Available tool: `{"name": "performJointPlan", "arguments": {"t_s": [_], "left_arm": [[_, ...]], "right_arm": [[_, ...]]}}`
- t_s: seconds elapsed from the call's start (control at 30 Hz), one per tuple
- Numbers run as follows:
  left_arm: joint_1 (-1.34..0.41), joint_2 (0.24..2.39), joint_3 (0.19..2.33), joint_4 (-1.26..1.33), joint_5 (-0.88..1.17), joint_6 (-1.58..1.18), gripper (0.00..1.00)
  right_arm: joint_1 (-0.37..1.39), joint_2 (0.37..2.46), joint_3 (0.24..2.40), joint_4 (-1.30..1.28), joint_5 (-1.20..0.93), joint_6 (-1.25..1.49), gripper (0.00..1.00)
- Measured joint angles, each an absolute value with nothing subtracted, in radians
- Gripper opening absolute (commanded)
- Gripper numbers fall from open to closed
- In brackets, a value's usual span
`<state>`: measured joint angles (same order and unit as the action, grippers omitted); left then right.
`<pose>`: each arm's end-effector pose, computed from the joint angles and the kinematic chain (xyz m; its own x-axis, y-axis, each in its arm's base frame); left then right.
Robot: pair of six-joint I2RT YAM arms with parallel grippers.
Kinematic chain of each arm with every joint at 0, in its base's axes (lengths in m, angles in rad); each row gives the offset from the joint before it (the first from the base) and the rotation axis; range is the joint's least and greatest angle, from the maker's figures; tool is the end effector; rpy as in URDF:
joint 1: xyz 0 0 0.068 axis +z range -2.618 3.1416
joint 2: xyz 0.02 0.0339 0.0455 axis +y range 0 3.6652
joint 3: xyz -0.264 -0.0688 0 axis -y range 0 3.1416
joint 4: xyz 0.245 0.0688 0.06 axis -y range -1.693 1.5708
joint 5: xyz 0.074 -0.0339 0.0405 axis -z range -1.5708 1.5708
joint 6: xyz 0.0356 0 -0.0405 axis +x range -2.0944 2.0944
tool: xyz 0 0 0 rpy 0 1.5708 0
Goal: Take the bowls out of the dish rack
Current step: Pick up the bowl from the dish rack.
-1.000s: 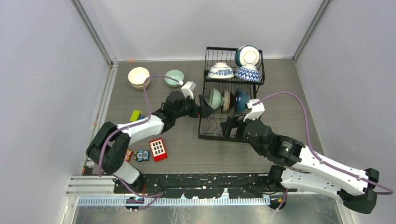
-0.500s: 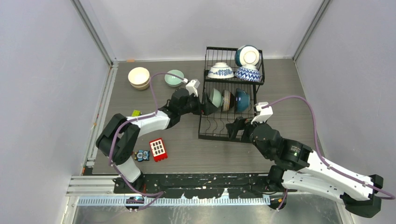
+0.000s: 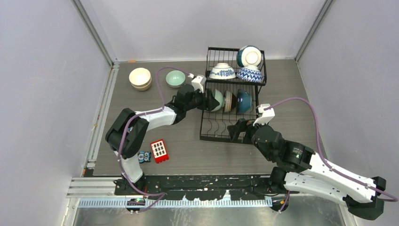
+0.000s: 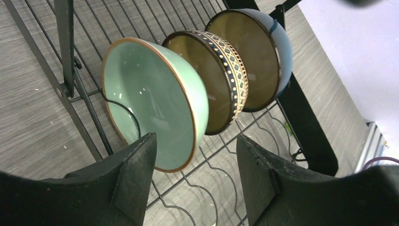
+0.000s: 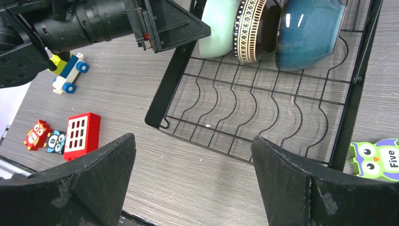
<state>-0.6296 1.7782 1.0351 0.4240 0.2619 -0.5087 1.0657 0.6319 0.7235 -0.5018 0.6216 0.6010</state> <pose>0.3165 -0.2420 0.2163 -0.5952 -0.1484 -0.7897 0.5468 0.6454 -0.5334 0.0858 0.1124 0.3105 -0.4153 0.1989 -0.8877 -0.2645 0.9072 0.3270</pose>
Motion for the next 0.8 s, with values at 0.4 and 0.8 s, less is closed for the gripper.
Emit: {"name": "performJointPlan", "arguments": {"t_s": [0.4, 0.8], "left_arm": [[-0.606, 1.842, 1.065, 0.479, 0.295, -0.489, 0.54], [-0.602, 1.89, 1.066, 0.597, 0.326, -0.545, 0.46]], "right_arm": [[1.066, 0.626, 0.723, -0.502, 0.616, 0.601, 0.96], [1.065, 0.62, 0.711, -0.495, 0.616, 0.6, 0.96]]}}
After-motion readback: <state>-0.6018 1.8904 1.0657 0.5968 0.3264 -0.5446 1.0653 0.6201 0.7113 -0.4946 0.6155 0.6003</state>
